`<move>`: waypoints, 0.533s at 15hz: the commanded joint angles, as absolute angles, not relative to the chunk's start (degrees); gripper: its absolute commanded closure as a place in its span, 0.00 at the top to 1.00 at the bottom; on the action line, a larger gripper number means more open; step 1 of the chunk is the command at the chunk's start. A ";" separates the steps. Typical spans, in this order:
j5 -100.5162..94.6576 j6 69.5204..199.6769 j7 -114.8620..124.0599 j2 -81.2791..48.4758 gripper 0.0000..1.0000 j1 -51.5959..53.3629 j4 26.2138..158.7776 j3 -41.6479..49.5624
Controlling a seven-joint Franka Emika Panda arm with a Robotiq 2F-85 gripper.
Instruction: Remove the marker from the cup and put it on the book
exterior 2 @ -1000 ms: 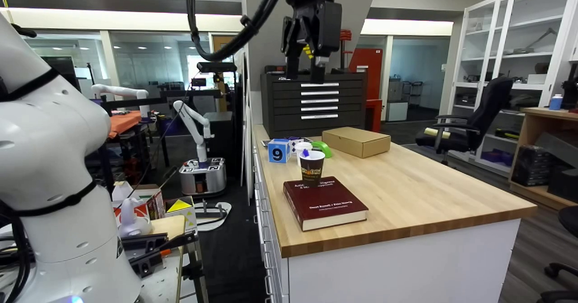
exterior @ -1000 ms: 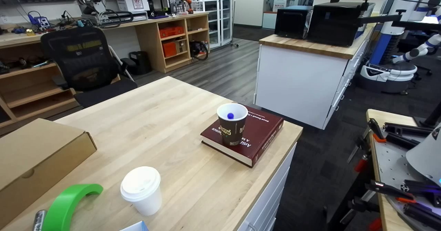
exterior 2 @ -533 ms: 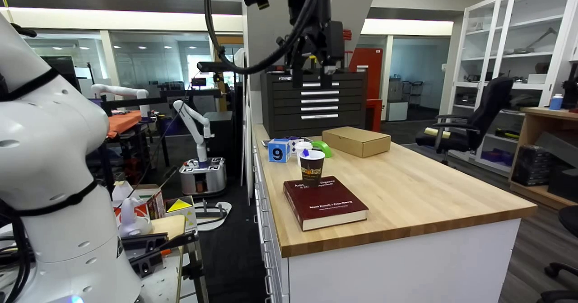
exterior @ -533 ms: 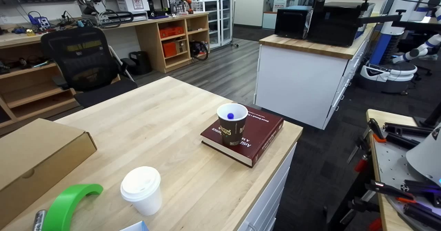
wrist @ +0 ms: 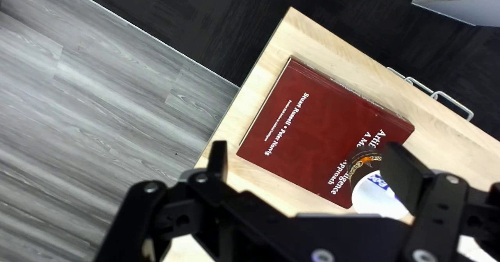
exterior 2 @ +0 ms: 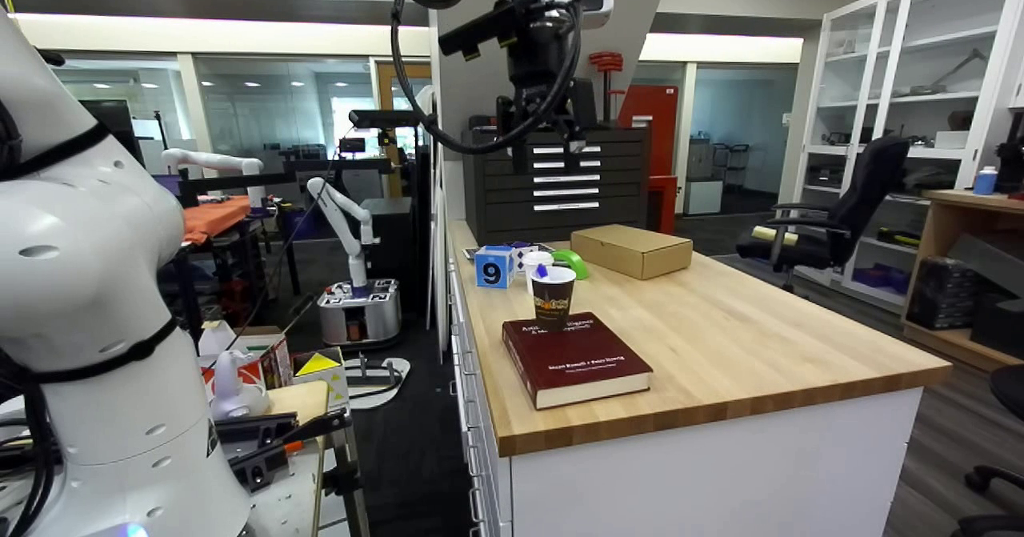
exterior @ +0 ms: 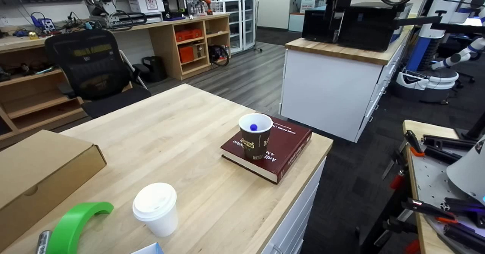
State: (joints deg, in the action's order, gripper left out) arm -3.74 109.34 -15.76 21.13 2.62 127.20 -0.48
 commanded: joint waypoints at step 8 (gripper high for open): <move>-3.89 112.02 -15.72 17.56 1.00 5.23 126.63 -2.77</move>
State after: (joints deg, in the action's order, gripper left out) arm -3.81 112.20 -15.81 17.58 4.96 126.77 -3.01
